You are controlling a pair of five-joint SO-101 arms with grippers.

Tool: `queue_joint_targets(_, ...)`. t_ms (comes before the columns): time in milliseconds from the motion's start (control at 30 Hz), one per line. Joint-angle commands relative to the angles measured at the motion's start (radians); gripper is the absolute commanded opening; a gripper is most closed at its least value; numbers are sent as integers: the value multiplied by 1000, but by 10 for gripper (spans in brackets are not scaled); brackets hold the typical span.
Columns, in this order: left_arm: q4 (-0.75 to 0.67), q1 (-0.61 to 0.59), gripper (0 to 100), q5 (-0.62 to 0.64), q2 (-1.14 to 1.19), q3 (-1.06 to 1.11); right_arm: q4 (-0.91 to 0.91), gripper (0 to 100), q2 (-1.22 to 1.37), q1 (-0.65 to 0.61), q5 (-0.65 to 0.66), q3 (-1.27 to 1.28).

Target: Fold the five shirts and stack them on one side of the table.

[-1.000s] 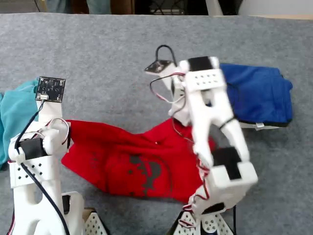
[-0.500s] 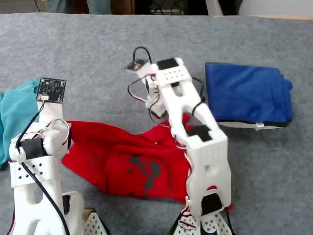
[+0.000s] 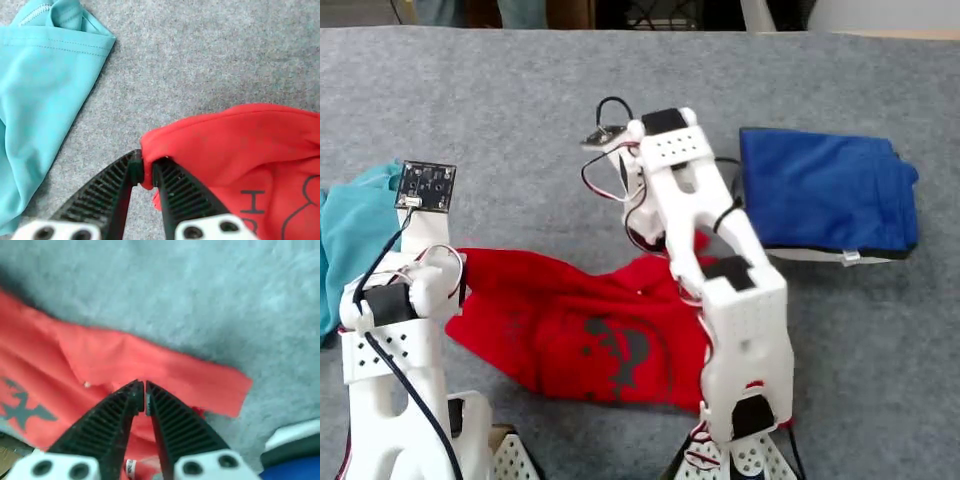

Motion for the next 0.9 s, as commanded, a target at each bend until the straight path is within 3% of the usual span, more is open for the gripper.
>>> queue_joint_targets(0, 3, -10, 29, -3, -9, -16, -69, 14, -145, -29, -9, 166)
queue_joint_targets(267, 3, -2, 29, -2, -9, -13, -379, 15, -182, -74, -74, 450)
queue_joint_targets(633, 3, -7, 29, 2, -9, -5, -563, 15, -182, -72, -101, 346)
queue_joint_targets(867, 3, -5, 29, 2, -6, -5, -865, 15, -139, -71, -101, 338)
